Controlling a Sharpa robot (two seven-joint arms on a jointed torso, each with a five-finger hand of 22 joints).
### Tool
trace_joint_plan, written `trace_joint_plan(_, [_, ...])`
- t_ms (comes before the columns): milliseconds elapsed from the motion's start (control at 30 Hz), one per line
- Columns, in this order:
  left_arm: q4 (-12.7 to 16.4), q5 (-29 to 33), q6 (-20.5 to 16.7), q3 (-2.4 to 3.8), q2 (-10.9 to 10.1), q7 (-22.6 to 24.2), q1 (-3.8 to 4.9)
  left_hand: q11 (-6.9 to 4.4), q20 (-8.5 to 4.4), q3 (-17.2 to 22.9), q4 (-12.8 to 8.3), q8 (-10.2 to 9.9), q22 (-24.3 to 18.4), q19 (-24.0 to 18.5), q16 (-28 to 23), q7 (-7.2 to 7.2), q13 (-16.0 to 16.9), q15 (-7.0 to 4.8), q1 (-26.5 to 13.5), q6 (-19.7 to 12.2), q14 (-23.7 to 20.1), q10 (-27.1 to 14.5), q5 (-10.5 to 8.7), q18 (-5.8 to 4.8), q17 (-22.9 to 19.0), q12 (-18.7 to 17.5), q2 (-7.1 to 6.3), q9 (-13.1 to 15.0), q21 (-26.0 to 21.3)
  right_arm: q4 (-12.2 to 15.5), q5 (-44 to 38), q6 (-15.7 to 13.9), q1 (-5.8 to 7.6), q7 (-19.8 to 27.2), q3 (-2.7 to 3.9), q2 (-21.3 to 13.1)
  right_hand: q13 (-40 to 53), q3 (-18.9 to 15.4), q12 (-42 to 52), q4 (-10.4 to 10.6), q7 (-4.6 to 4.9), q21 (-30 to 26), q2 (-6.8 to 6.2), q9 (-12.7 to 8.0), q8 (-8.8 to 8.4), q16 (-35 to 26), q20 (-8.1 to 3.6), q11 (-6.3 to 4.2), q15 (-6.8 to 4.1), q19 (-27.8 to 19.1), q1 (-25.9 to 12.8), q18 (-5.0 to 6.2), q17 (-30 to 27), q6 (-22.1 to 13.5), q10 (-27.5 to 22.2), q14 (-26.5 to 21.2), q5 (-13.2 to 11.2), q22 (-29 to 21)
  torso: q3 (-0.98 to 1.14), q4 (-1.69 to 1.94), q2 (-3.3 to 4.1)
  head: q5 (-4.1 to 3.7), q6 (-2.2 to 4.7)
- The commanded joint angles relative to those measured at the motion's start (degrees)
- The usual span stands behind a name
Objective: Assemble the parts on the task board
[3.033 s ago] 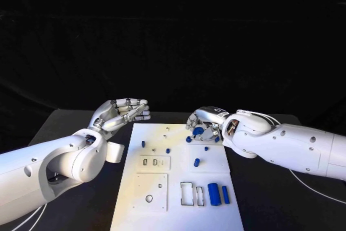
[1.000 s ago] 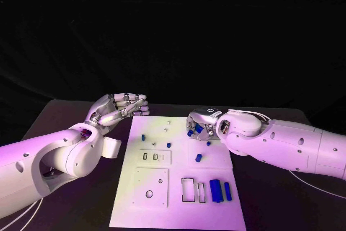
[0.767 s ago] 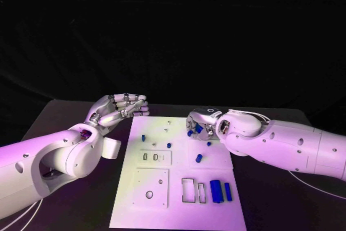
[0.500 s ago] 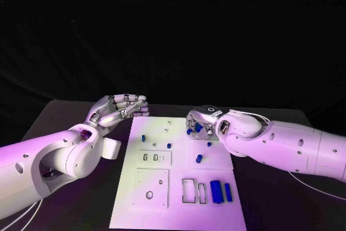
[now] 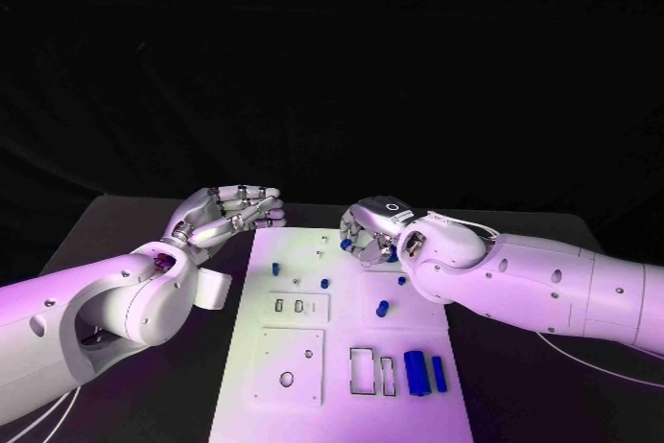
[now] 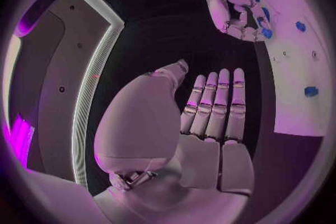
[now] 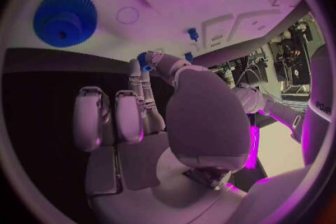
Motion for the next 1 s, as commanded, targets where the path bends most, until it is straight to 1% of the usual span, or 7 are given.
trace_joint_plan(33, [0.02,-0.22,0.99,0.06,0.14,0.13,0.09,0.48,0.08,0.36,-0.07,-0.35,-0.08,0.36,-0.32,2.02,0.00,0.39,0.43,-0.38,-0.04,-0.02,-0.17,0.35,0.05,-0.34,-0.18,-0.07,-0.34,-1.42,-0.68,-3.54,0.05,-1.81,0.08,1.56,0.14,0.42,-0.01,0.07,-0.29,0.15,1.00,5.37,2.64,0.34,-0.26,-0.21,-0.46,-0.06,0.48,-0.66,0.01,-0.17,0.47,1.74,0.17,0.10,-0.03,0.10,0.12,-0.10,0.09])
trace_joint_plan(300, [0.04,-0.22,1.13,0.06,0.37,0.11,0.11,0.49,0.08,0.48,-0.17,-0.39,-0.11,0.38,-0.35,2.04,0.00,0.40,0.49,-0.40,-0.02,-0.02,-0.17,0.35,0.07,-0.41,-0.18,-0.09,-0.36,-4.74,-0.66,-4.06,0.05,-1.77,0.14,4.89,0.16,0.46,-0.08,0.04,-0.25,0.17,0.95,5.50,2.70,0.36,-0.25,-0.18,-0.44,-0.06,0.46,-0.67,0.03,-0.28,0.38,1.75,0.16,0.13,-0.12,0.31,0.29,-0.13,0.08])
trace_joint_plan(367, [0.07,-0.22,1.15,0.06,0.39,0.10,0.14,0.49,0.08,0.48,-0.17,-0.39,-0.11,0.38,-0.35,2.04,0.00,0.40,0.49,-0.40,-0.02,-0.02,-0.17,0.35,0.07,-0.41,-0.18,-0.09,-0.36,-5.39,-0.63,-4.11,0.04,-1.73,0.14,5.44,0.18,0.48,-0.12,0.03,-0.23,0.17,0.93,5.58,2.72,0.36,-0.25,-0.15,-0.42,-0.06,0.43,-0.67,0.00,-0.37,0.33,1.74,0.16,0.15,-0.08,0.23,0.32,0.06,0.08])
trace_joint_plan(533, [0.10,-0.22,1.17,0.06,0.44,0.08,0.21,0.49,0.08,0.48,-0.17,-0.39,-0.11,0.38,-0.35,2.04,0.00,0.40,0.49,-0.40,-0.02,-0.02,-0.17,0.35,0.07,-0.41,-0.18,-0.09,-0.36,-6.54,-0.60,-4.14,0.02,-1.65,0.15,6.35,0.19,0.50,-0.15,0.03,-0.20,0.16,0.90,5.65,2.74,0.36,-0.24,-0.13,-0.40,-0.07,0.40,-0.66,-0.01,-0.46,0.27,1.74,0.16,0.14,-0.23,0.44,0.44,0.18,0.11])
trace_joint_plan(633, [0.10,-0.22,1.19,0.07,0.47,0.08,0.24,0.49,0.08,0.48,-0.17,-0.39,-0.11,0.38,-0.35,2.04,0.00,0.40,0.49,-0.40,-0.02,-0.02,-0.17,0.35,0.07,-0.41,-0.18,-0.09,-0.36,-7.08,-0.37,-4.07,0.01,-1.33,0.15,6.73,0.20,0.51,-0.17,0.03,-0.19,0.16,0.89,5.68,2.74,0.36,-0.23,-0.12,-0.39,-0.08,0.38,-0.66,-0.01,-0.49,0.25,1.74,0.16,0.13,-0.26,0.47,0.44,0.20,0.07])
trace_joint_plan(800, [0.10,-0.22,1.23,0.07,0.51,0.06,0.31,0.49,0.08,0.48,-0.17,-0.39,-0.11,0.38,-0.35,2.04,0.00,0.40,0.49,-0.40,-0.02,-0.02,-0.17,0.35,0.07,-0.41,-0.18,-0.09,-0.36,-7.87,-0.05,-3.51,-0.01,-0.92,0.15,7.37,0.25,0.58,-0.28,0.06,-0.11,0.13,0.81,5.87,2.75,0.34,-0.19,-0.03,-0.33,-0.13,0.23,-0.65,-0.12,-0.80,0.08,1.71,0.16,0.10,-0.19,0.37,0.48,0.38,0.04])
trace_joint_plan(1000, [0.07,-0.22,1.26,0.07,0.55,0.02,0.38,0.49,0.08,0.48,-0.17,-0.39,-0.11,0.38,-0.35,2.04,0.00,0.40,0.49,-0.40,-0.02,-0.02,-0.17,0.35,0.07,-0.41,-0.18,-0.09,-0.36,-8.16,0.11,-2.50,-0.06,-0.62,0.14,7.67,0.28,0.59,-0.33,0.05,-0.08,0.17,0.74,5.96,2.76,0.33,-0.17,0.00,-0.30,-0.10,0.17,-0.67,-0.15,-0.93,0.01,1.70,0.15,0.18,-0.18,0.28,0.53,0.50,-0.05])
